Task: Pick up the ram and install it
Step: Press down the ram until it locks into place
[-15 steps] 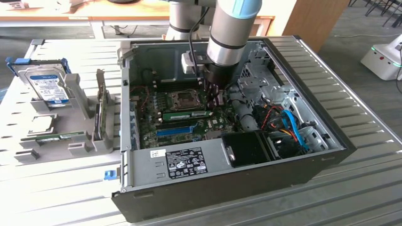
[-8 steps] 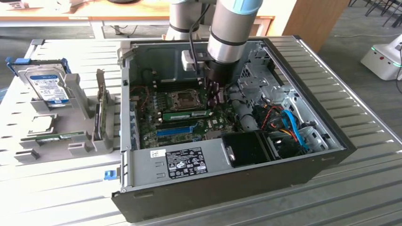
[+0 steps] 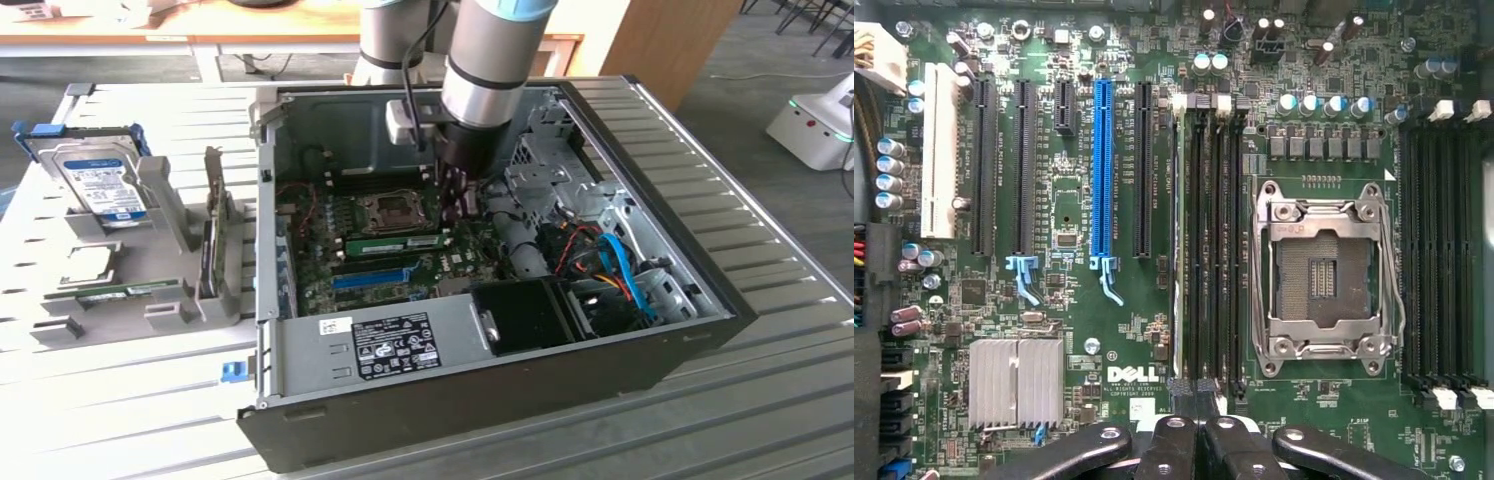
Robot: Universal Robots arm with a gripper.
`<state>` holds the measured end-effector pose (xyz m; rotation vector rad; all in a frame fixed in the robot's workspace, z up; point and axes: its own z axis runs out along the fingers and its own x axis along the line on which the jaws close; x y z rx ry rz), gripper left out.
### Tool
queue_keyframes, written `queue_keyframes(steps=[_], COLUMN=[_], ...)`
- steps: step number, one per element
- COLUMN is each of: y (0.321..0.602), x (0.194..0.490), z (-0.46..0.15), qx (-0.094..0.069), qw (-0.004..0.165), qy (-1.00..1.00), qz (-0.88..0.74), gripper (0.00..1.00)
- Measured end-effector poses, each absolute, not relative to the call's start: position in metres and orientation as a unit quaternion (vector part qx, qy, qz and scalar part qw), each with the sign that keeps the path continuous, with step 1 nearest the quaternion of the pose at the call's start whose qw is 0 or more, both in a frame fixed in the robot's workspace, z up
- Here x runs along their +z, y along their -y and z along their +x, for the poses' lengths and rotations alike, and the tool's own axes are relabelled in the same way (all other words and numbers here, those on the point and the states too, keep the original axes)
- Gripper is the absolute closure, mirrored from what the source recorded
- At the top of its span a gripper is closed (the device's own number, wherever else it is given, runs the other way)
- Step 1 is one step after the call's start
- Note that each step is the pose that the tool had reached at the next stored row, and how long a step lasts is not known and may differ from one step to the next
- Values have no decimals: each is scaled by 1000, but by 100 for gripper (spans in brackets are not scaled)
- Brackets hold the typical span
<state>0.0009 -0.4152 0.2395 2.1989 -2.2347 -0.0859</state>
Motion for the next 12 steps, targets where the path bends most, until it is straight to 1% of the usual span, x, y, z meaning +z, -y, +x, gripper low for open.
queue_keyframes(steps=[12], y=[415], x=[250], z=[1], qx=[-27], qw=[3], qy=[713], qz=[701], gripper=[89])
